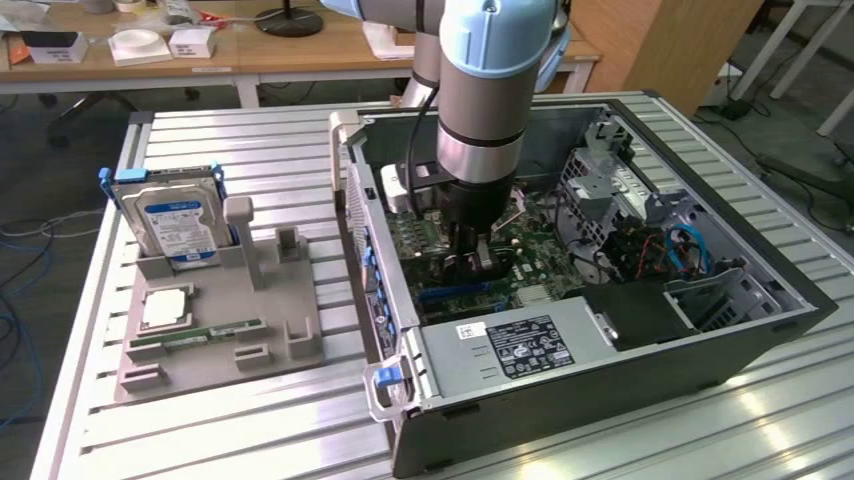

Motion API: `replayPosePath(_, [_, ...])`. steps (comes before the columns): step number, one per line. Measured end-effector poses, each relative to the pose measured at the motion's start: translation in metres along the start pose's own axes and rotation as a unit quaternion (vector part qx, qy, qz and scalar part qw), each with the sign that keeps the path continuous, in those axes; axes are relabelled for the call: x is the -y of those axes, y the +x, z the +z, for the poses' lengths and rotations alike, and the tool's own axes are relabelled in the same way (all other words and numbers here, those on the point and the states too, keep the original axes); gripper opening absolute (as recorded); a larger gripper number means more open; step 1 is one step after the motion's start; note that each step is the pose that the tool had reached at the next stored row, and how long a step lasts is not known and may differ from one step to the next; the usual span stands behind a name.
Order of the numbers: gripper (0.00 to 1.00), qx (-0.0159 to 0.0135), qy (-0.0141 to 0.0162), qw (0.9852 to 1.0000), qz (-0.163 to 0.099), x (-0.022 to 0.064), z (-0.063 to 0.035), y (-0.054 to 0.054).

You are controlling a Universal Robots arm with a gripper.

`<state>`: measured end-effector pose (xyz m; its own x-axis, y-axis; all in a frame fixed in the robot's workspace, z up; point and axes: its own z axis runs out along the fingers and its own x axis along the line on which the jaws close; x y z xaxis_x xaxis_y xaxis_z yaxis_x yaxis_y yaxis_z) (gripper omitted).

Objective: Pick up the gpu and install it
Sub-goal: 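Insert the gpu into the slot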

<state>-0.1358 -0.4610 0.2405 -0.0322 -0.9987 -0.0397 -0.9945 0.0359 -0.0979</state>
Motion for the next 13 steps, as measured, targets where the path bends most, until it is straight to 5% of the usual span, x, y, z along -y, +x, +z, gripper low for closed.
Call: replayPosePath(13, [0.27, 0.0001, 0.0000, 1.0000, -0.001, 0.0020, 0.0002, -0.0001])
